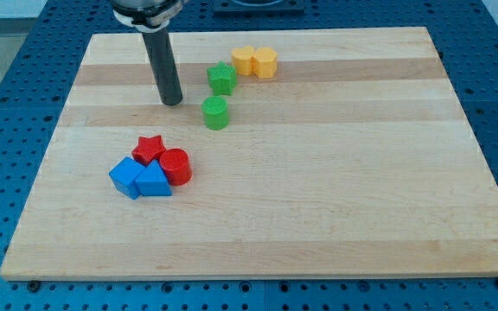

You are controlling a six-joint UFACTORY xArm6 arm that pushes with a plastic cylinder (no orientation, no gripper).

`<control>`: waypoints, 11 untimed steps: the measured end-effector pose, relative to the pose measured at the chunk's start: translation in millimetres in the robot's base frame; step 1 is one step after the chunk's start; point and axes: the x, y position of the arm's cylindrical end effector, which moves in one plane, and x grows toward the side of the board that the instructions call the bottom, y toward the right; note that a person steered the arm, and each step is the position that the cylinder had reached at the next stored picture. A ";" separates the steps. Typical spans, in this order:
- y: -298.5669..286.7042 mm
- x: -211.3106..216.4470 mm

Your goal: Push the group of blocks down a bit

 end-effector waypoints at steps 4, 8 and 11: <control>-3.4 85.3; -1.0 131.6; 29.5 74.9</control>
